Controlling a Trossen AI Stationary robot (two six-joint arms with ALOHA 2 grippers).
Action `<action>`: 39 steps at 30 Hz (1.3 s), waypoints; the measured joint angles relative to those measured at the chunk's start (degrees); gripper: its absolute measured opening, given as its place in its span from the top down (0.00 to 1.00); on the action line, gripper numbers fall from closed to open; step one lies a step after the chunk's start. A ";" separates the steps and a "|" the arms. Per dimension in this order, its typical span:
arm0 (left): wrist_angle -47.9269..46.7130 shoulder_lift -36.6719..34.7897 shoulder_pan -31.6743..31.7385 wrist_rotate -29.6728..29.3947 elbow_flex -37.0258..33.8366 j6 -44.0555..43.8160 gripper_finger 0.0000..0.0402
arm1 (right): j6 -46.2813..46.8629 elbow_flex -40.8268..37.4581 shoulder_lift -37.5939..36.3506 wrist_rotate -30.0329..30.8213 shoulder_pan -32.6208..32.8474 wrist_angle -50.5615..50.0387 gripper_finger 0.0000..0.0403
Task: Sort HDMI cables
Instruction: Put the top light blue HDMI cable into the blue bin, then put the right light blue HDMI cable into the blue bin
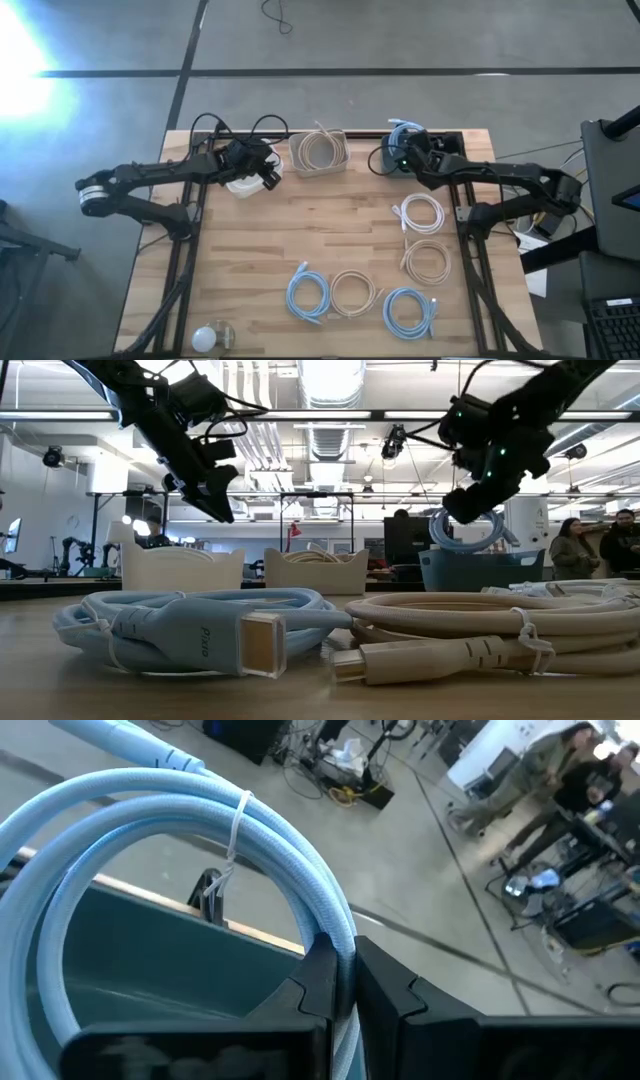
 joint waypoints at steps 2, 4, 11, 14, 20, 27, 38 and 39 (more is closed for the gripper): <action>0.01 0.00 0.00 0.00 0.00 0.01 0.62 | -2.78 -1.42 0.73 0.01 -0.99 6.22 0.95; 0.03 0.00 0.00 0.00 0.00 0.01 0.62 | -4.05 -2.50 1.55 0.02 -1.71 10.38 0.95; 0.02 0.00 0.00 0.00 0.00 0.01 0.62 | -4.02 -2.99 5.47 -0.18 -4.28 11.66 0.92; 0.02 0.00 0.00 0.00 0.00 0.01 0.62 | -3.96 -3.05 7.96 -0.20 -5.23 11.62 0.89; 0.02 0.00 0.00 0.00 0.00 0.01 0.62 | -2.32 -2.90 12.48 -0.26 -6.11 11.62 0.83; 0.02 0.00 0.00 0.00 0.00 0.01 0.62 | -2.67 -1.77 14.21 -0.53 -6.19 11.63 0.74; 0.01 0.00 0.00 0.00 0.00 -0.62 0.62 | -3.90 -0.34 8.53 -8.24 -4.38 10.54 0.63; 0.01 0.00 0.00 0.00 0.00 -0.89 0.62 | -4.12 -0.17 7.69 -9.70 -3.86 10.50 0.62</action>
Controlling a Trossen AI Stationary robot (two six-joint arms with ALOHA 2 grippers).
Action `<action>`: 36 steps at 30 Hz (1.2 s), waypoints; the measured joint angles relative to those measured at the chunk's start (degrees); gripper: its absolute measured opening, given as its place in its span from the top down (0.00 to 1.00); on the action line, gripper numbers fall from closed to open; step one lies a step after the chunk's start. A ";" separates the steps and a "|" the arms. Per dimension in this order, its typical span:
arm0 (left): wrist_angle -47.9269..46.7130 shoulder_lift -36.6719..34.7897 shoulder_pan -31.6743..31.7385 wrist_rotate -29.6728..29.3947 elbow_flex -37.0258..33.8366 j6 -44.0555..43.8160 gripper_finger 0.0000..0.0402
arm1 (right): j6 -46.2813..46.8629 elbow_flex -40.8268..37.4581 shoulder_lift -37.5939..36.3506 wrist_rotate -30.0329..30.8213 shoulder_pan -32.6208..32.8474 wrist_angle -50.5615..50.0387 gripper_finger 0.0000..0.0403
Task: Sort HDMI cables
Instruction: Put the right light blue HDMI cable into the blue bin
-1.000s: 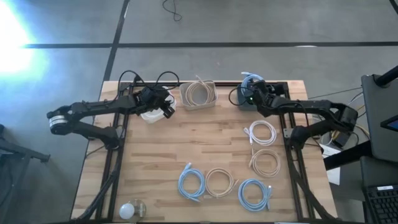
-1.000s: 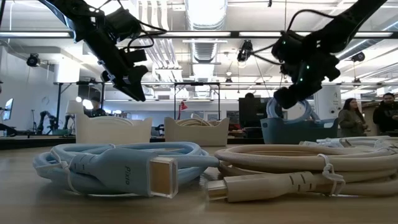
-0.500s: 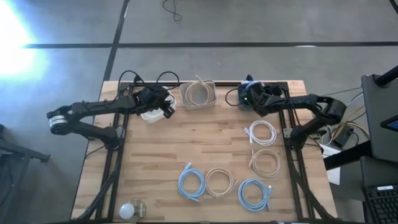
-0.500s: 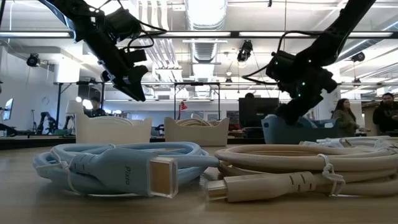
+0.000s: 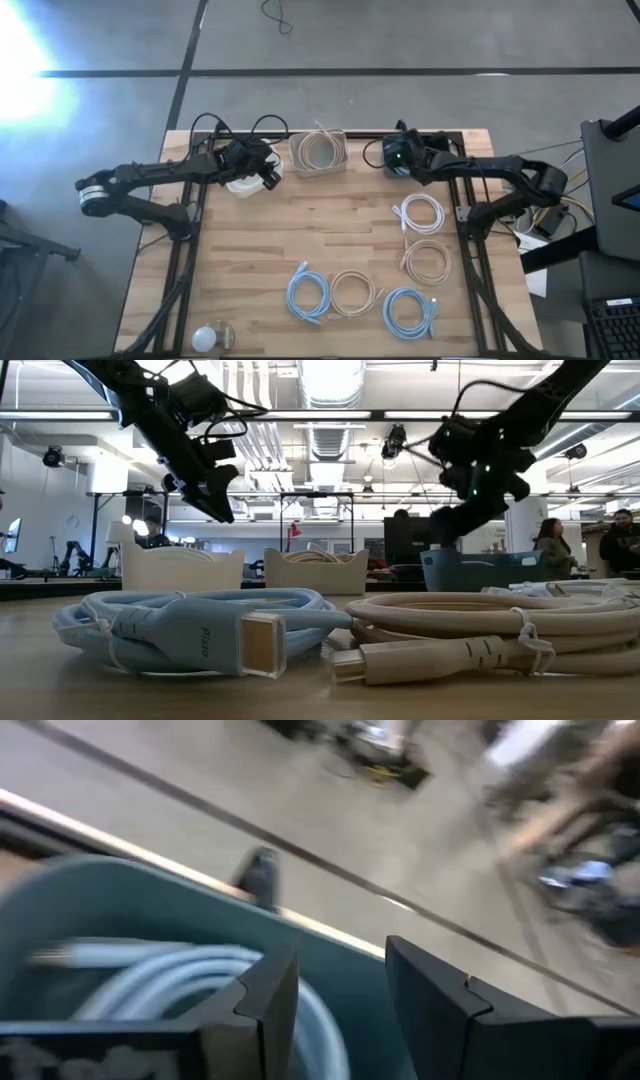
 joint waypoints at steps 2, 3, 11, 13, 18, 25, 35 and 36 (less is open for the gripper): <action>0.01 0.00 -0.02 0.02 0.00 -0.28 0.62 | -0.13 0.41 -1.73 -2.65 1.50 -0.04 0.61; -0.01 0.00 -0.04 0.00 0.00 -0.28 0.62 | -0.29 0.57 -2.71 -3.97 2.37 -0.04 0.61; 0.01 0.00 -0.24 0.51 0.00 -0.39 0.62 | -0.21 1.25 -8.87 -11.93 12.08 -0.10 0.65; 0.01 0.00 -0.33 2.24 0.00 -0.43 0.62 | -0.21 1.25 -9.98 -15.53 14.49 -0.25 0.66; 0.05 0.00 -0.76 9.51 -0.02 -0.43 0.62 | 0.27 1.25 -10.83 -26.66 19.07 -0.23 0.67; 0.11 0.00 -2.12 12.26 -0.02 -0.43 0.62 | 0.34 1.21 -10.33 -35.72 23.43 -0.37 0.67; 0.21 0.00 -3.21 12.33 -0.02 -0.41 0.62 | -1.27 1.21 -10.33 -48.41 32.36 -0.73 0.67; 0.21 0.00 -3.21 12.33 -0.02 -0.40 0.62 | -1.25 1.21 -10.33 -50.12 33.54 -0.76 0.67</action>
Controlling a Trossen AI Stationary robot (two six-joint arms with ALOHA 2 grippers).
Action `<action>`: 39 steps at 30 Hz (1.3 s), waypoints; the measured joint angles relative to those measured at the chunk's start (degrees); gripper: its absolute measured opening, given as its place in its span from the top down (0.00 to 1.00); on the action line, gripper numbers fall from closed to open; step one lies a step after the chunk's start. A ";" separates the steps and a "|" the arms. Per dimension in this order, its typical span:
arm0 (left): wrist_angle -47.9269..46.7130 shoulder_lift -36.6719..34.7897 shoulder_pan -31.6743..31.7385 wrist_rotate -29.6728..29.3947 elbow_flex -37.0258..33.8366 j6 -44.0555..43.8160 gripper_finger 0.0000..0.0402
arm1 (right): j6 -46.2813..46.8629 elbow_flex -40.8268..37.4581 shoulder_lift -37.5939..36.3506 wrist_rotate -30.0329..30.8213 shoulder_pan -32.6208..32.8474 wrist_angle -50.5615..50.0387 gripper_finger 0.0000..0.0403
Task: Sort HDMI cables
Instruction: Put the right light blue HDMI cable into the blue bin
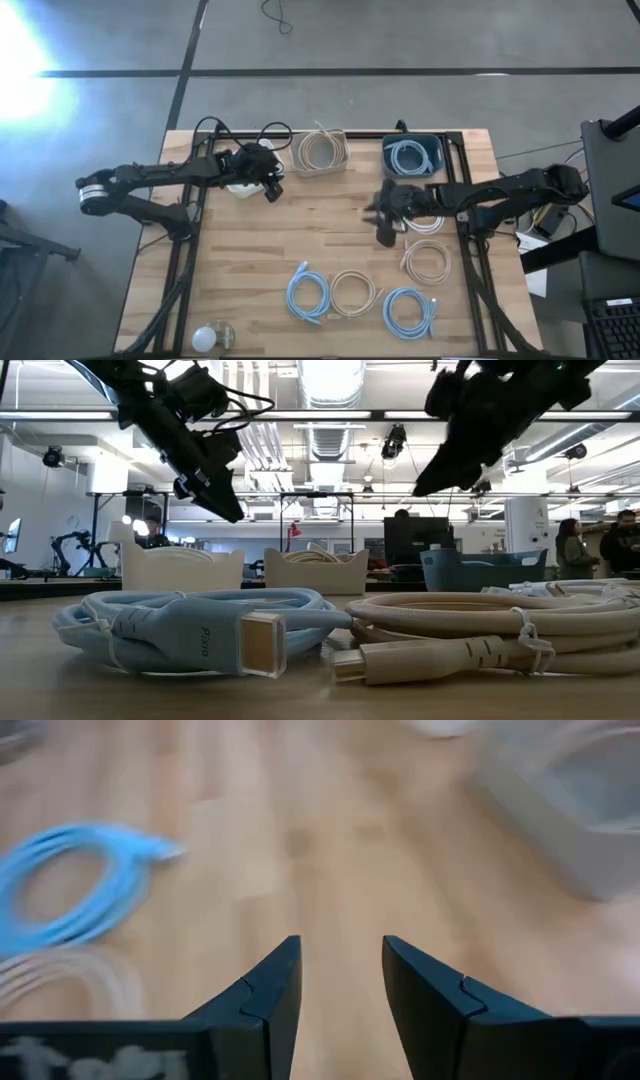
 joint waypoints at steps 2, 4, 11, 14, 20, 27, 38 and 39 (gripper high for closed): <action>0.00 0.00 0.02 -0.09 0.00 0.01 0.62 | 0.64 0.00 0.00 -3.51 2.57 -0.38 0.67; 0.00 0.00 0.00 -0.18 0.00 0.01 0.62 | 2.80 0.00 0.00 -6.78 5.26 -0.91 0.67; 0.07 0.00 0.07 -1.00 0.00 0.05 0.62 | 11.54 -0.02 0.00 -11.14 15.10 -3.16 0.67; 0.33 0.00 0.04 -1.00 0.00 0.03 0.62 | 16.39 -0.03 0.00 -11.29 18.39 -4.22 0.67; 2.31 0.00 0.04 -1.00 0.00 -1.38 0.62 | 26.46 -0.04 0.00 -13.74 24.08 -8.59 0.67; 2.83 0.00 0.04 -1.01 0.00 -2.49 0.62 | 30.53 -0.15 0.11 -14.34 29.48 -12.82 0.67; 2.82 0.00 0.01 -1.01 0.00 -3.23 0.62 | 29.89 -4.60 0.11 -12.20 30.50 -12.06 0.67; 2.83 0.00 0.00 -1.01 0.00 -3.23 0.62 | 29.95 -5.18 0.11 -12.20 30.50 -11.98 0.67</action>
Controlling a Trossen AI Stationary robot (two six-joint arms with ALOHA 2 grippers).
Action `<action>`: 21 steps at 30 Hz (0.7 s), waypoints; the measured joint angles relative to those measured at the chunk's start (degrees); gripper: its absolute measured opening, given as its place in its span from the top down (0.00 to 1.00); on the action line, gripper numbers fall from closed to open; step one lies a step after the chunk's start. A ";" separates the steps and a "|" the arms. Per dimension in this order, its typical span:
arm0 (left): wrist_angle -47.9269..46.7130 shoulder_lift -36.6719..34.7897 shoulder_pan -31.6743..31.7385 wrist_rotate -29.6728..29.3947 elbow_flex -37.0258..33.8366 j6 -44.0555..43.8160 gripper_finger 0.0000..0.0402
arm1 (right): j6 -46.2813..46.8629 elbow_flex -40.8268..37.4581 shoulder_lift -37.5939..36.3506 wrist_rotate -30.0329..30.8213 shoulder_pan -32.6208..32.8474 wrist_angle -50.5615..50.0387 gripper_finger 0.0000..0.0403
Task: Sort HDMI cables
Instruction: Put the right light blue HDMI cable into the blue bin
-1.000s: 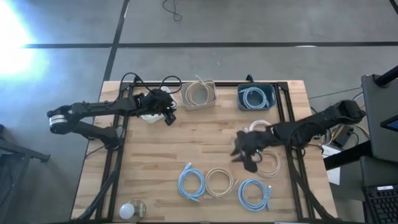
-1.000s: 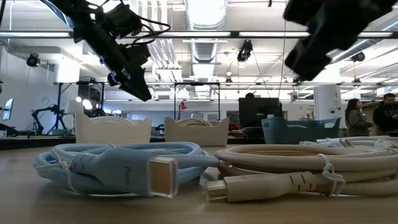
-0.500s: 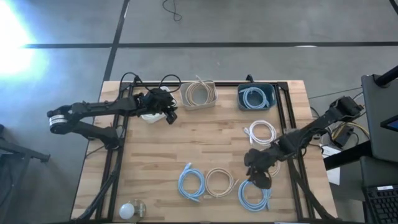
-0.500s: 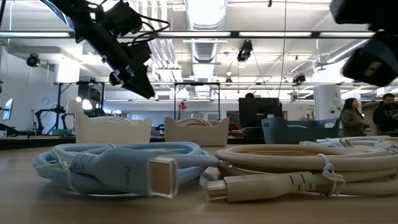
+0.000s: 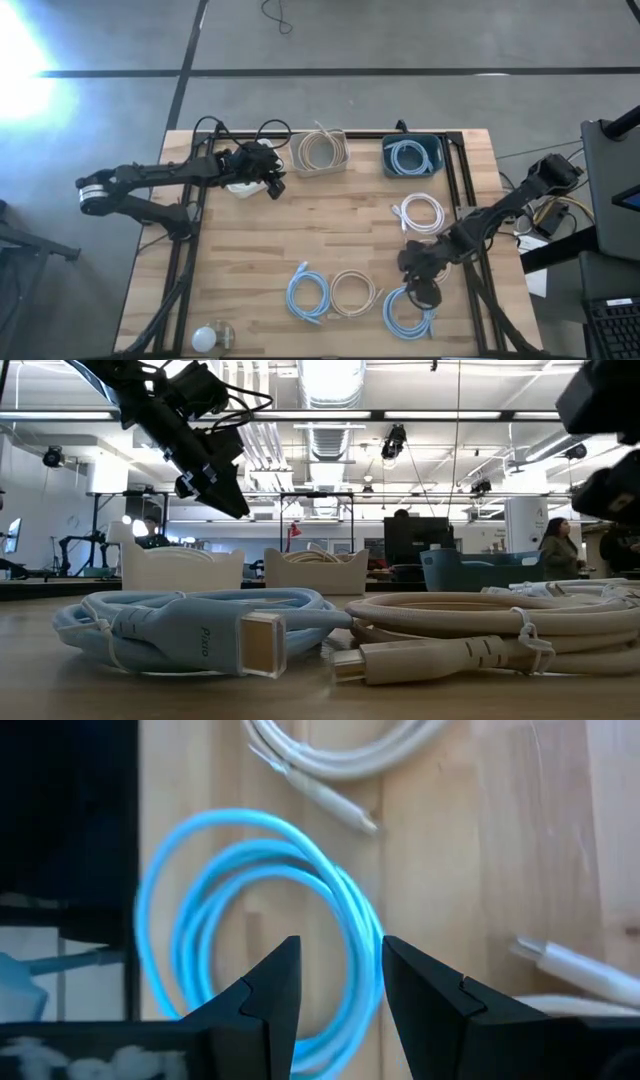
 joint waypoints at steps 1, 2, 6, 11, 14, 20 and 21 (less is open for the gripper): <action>-0.01 0.00 0.00 0.00 0.00 0.02 0.62 | 0.12 -0.63 0.00 -0.13 0.00 0.27 0.67; -0.01 0.00 0.02 0.00 0.00 0.02 0.62 | 0.17 -1.31 0.00 -0.36 0.00 0.82 0.67; -0.01 0.00 0.02 0.00 0.00 0.02 0.62 | 0.44 -4.29 0.00 -1.25 0.00 7.27 0.67; -0.01 0.00 0.02 0.00 0.00 0.02 0.62 | 1.50 -7.02 0.59 -1.26 0.00 11.14 0.67; 0.01 0.00 0.02 0.01 0.00 0.02 0.62 | 0.53 -7.45 3.07 -1.39 0.09 11.55 0.67; 0.06 0.00 0.02 0.00 -0.20 0.04 0.62 | -3.62 -3.61 12.75 -3.49 0.50 12.13 0.67; 0.33 0.00 0.02 0.00 -0.37 0.04 0.62 | -3.89 -2.82 14.10 -3.80 0.66 11.56 0.67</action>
